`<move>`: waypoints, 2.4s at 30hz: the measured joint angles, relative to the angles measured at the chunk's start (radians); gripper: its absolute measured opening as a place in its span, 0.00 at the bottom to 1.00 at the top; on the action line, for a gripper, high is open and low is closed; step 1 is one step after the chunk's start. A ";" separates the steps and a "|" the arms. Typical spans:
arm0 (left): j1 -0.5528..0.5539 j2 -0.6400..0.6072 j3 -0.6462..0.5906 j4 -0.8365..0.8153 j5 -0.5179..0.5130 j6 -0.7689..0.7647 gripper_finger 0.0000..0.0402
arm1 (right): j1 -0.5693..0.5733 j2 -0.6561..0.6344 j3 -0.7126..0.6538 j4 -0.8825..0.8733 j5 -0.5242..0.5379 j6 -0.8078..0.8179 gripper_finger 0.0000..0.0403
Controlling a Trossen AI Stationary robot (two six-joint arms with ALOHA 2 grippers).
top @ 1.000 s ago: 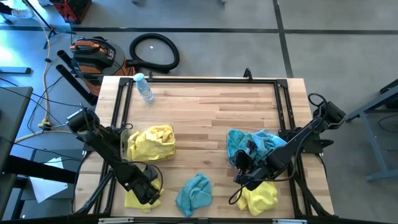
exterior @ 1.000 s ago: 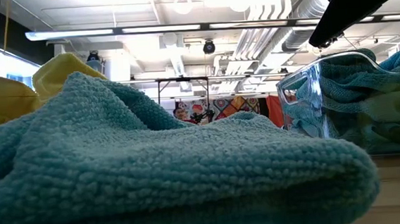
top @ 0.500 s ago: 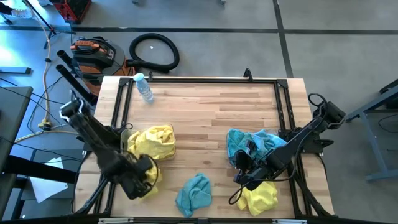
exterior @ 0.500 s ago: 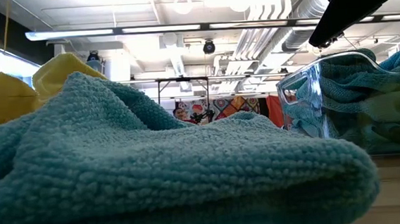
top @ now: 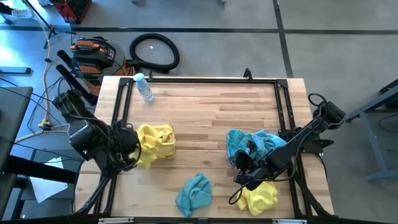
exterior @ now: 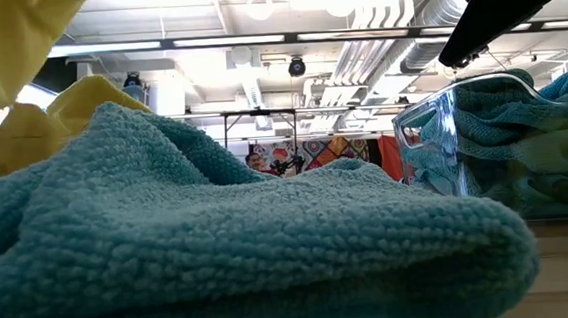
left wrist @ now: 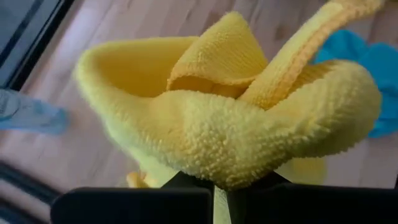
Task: Sort microfiber towel by color & place in baskets
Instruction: Put the left yellow microfiber cloth into the left transparent bin
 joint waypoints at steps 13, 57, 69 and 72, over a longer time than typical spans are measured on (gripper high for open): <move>0.023 -0.107 -0.347 0.012 0.132 -0.011 0.00 | 0.000 0.000 0.000 -0.004 0.001 0.000 0.00; 0.023 -0.269 -0.663 0.281 0.421 0.019 0.36 | 0.000 0.000 0.000 -0.004 0.042 0.008 0.00; 0.023 -0.270 -0.456 0.130 0.261 0.022 0.36 | 0.000 0.000 0.000 -0.004 0.042 0.008 0.00; 0.024 -0.269 -0.482 0.156 0.223 0.032 0.35 | 0.000 0.000 0.000 -0.004 0.042 0.008 0.00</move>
